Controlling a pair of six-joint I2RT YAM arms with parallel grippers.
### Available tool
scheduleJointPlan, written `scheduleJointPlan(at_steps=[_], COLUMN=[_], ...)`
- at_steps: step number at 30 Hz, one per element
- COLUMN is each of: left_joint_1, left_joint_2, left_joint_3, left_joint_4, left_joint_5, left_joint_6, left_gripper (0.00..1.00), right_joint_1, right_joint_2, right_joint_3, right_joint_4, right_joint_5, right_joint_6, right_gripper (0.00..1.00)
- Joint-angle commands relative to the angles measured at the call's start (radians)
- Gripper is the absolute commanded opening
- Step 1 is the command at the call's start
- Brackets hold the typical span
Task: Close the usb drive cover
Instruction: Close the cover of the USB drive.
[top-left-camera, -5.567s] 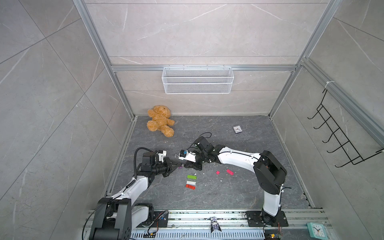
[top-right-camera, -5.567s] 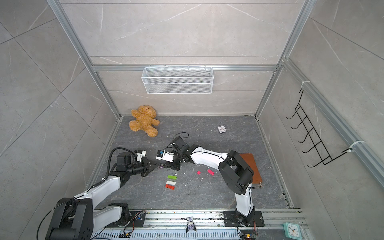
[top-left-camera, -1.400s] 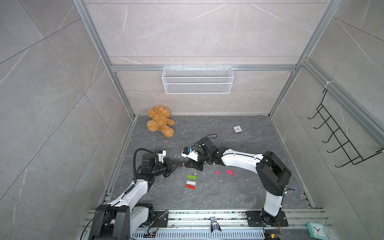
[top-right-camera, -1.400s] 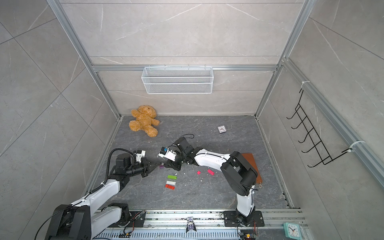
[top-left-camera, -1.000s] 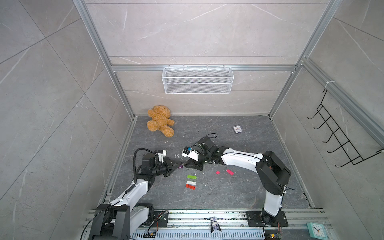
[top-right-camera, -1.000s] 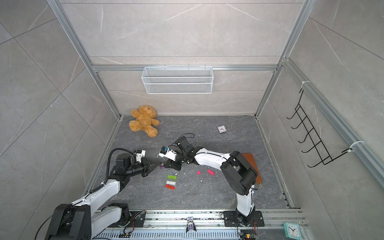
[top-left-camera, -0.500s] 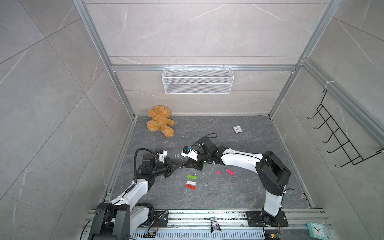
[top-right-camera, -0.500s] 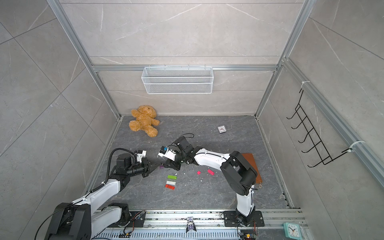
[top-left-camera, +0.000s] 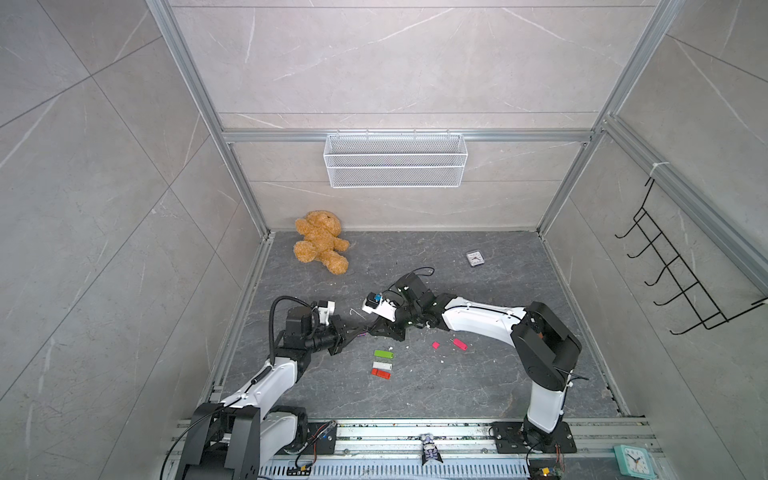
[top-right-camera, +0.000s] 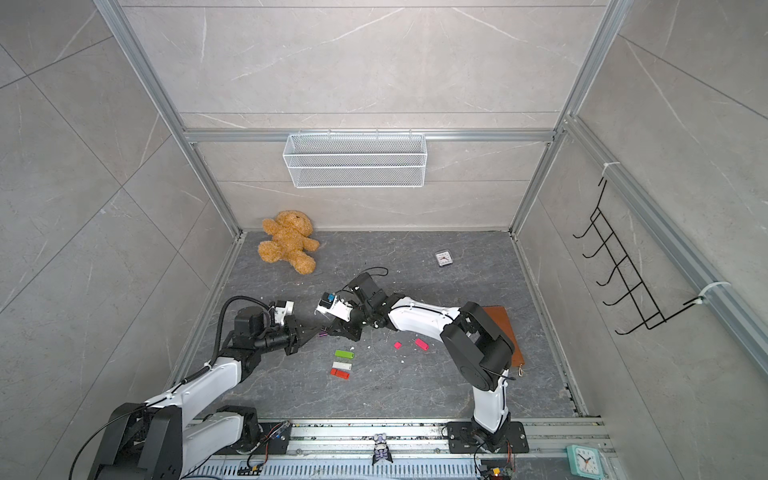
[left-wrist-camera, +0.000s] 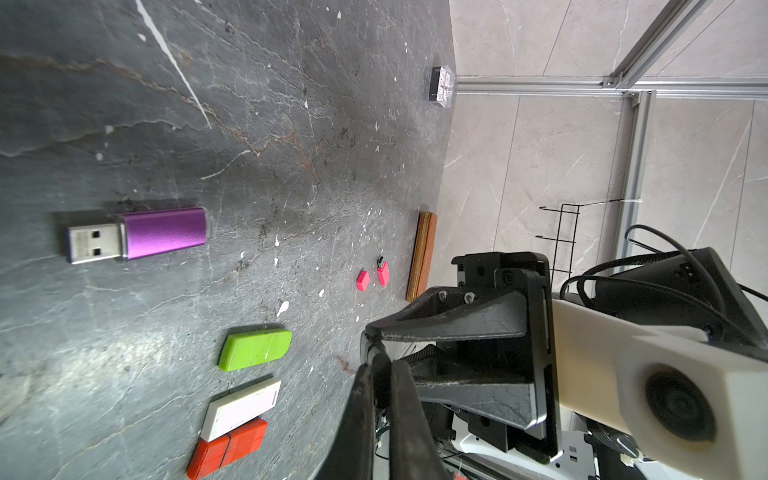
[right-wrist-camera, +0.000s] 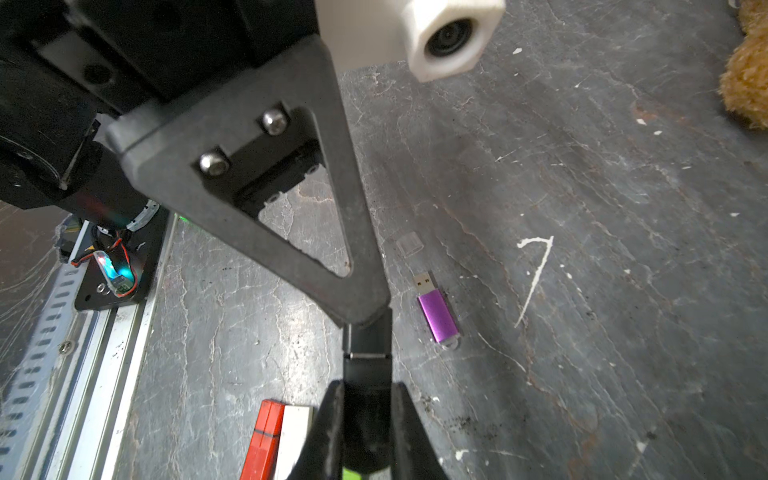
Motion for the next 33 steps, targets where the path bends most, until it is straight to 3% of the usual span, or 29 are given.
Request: scheduleJointPlan(at_steps=[1, 19, 26, 33], left_joint_1=[-0.042, -0.130, -0.132, -0.133], left_joint_2=[0.018, 0.071, 0.082, 0.057], left_joint_3=[0.015, 0.003, 0.004, 0.069], left_joint_4=[-0.029, 0.033, 0.031, -0.075], left_joint_5=[0.060, 0.044, 0.031, -0.047], left_joint_6=[0.020, -0.002, 0.010, 0.071], left_gripper=[0.00, 0.00, 0.00, 0.00], right_joint_1=[0.002, 0.001, 0.001, 0.000], right_joint_2=[0.004, 0.056, 0.066, 0.026], right_joint_3=[0.049, 0.135, 0.155, 0.064], right_joint_4=[0.104, 0.232, 0.155, -0.002], right_joint_5=[-0.014, -0.034, -0.030, 0.063], right_joint_6=[0.009, 0.027, -0.016, -0.095], right_gripper=[0.12, 0.10, 0.10, 0.10])
